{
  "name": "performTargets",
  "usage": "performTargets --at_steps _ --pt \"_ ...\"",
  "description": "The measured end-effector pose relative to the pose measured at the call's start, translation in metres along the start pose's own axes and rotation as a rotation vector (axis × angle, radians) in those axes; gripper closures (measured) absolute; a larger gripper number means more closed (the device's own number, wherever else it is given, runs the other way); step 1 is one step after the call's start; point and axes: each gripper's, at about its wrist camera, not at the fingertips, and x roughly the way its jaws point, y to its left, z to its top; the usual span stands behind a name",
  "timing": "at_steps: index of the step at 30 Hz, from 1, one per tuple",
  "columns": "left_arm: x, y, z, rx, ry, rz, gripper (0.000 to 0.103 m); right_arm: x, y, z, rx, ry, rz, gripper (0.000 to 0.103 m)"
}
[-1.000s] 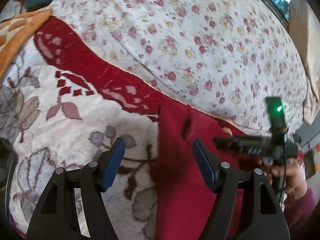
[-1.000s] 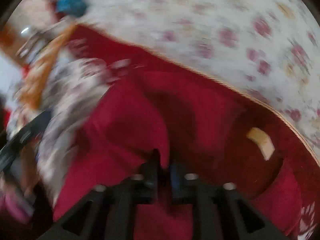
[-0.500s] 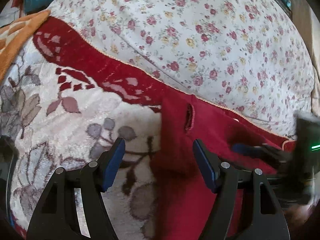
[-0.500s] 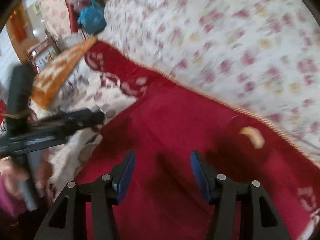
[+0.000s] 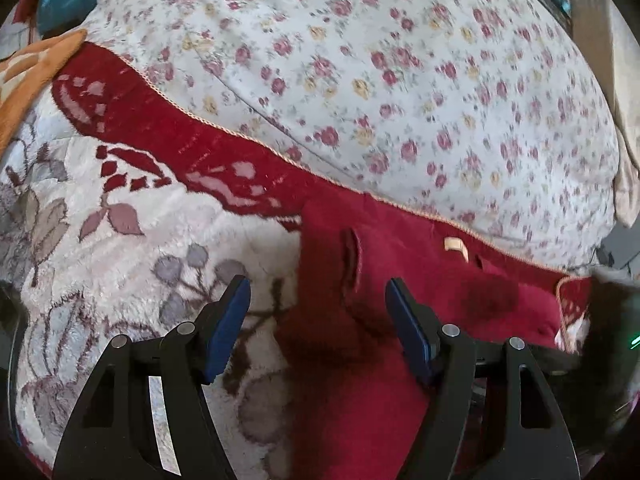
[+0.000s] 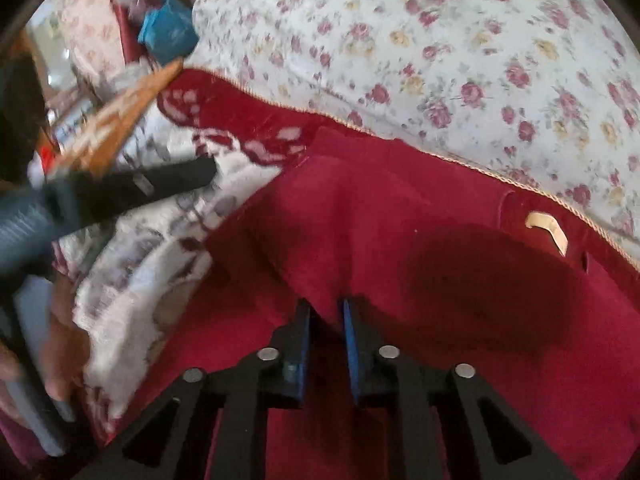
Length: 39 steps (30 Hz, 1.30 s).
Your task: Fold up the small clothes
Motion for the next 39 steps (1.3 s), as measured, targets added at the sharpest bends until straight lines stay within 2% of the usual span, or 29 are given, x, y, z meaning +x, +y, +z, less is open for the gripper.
performTargets --at_steps 1,2,3,5,7,8,12,13,14,15,17,20,22,24,25,27,29,30,31,33,34,35,37,39 --pt "0.0 -0.001 0.0 0.003 0.0 -0.003 0.033 -0.015 -0.008 -0.003 0.047 0.001 0.044 0.057" --pt "-0.001 -0.001 0.0 0.002 -0.001 -0.007 0.033 -0.034 -0.016 -0.008 0.084 -0.016 0.074 0.051" --pt "-0.002 -0.001 0.001 -0.006 -0.007 -0.014 0.033 -0.054 -0.025 -0.014 0.107 -0.042 0.078 0.051" --pt "-0.005 -0.003 0.001 -0.013 -0.017 -0.031 0.033 -0.097 -0.047 -0.031 0.121 -0.088 -0.028 0.051" --pt "-0.005 -0.007 0.0 -0.001 -0.016 -0.032 0.033 -0.132 -0.076 -0.053 0.163 -0.113 -0.202 0.05" --pt "-0.003 -0.011 -0.001 0.011 -0.012 -0.029 0.033 -0.141 -0.089 -0.062 0.179 -0.117 -0.26 0.05" --pt "0.003 -0.023 -0.008 0.055 0.003 -0.015 0.033 -0.136 -0.128 -0.091 0.18 -0.041 -0.46 0.05" --pt "0.005 -0.025 -0.01 0.066 0.007 -0.009 0.033 -0.129 -0.134 -0.096 0.164 -0.029 -0.483 0.056" --pt "0.007 -0.027 -0.011 0.074 0.012 -0.001 0.033 -0.126 -0.139 -0.099 0.163 -0.021 -0.471 0.074" --pt "0.009 -0.027 -0.011 0.075 0.017 0.005 0.033 -0.124 -0.142 -0.101 0.181 -0.023 -0.442 0.075" --pt "0.012 -0.026 -0.011 0.064 0.024 0.008 0.033 -0.144 -0.142 -0.107 0.212 -0.093 -0.384 0.087" --pt "0.016 -0.025 -0.01 0.055 0.031 0.003 0.033 -0.171 -0.135 -0.117 0.22 -0.132 -0.305 0.088" --pt "0.018 -0.027 -0.011 0.061 0.036 0.006 0.033 -0.162 -0.132 -0.124 0.228 -0.074 -0.268 0.088" --pt "0.02 -0.028 -0.013 0.071 0.047 0.016 0.033 -0.145 -0.13 -0.134 0.197 -0.002 -0.307 0.088" --pt "0.021 -0.028 -0.013 0.075 0.049 0.019 0.033 -0.146 -0.13 -0.136 0.189 -0.005 -0.336 0.088" --pt "0.02 -0.028 -0.013 0.076 0.048 0.018 0.033 -0.161 -0.136 -0.137 0.253 -0.034 -0.287 0.083" --pt "0.022 -0.028 -0.012 0.071 0.048 0.017 0.033 -0.186 -0.147 -0.137 0.353 -0.143 -0.212 0.041" --pt "0.023 -0.028 -0.013 0.07 0.049 0.02 0.033 -0.194 -0.153 -0.135 0.398 -0.195 -0.208 0.037" --pt "0.024 -0.029 -0.013 0.075 0.051 0.025 0.033 -0.197 -0.158 -0.129 0.438 -0.225 -0.234 0.036" --pt "0.027 -0.031 -0.015 0.095 0.055 0.04 0.033 -0.189 -0.165 -0.115 0.466 -0.213 -0.276 0.036" --pt "0.028 -0.032 -0.016 0.109 0.056 0.052 0.033 -0.18 -0.166 -0.107 0.462 -0.207 -0.283 0.038" --pt "0.03 -0.034 -0.016 0.123 0.059 0.066 0.033 -0.169 -0.166 -0.1 0.451 -0.193 -0.286 0.046" --pt "0.035 -0.034 -0.018 0.142 0.073 0.093 0.033 -0.14 -0.161 -0.091 0.388 -0.1 -0.317 0.05" --pt "0.042 -0.032 -0.021 0.159 0.093 0.124 0.033 -0.112 -0.161 -0.086 0.303 -0.013 -0.466 0.051"
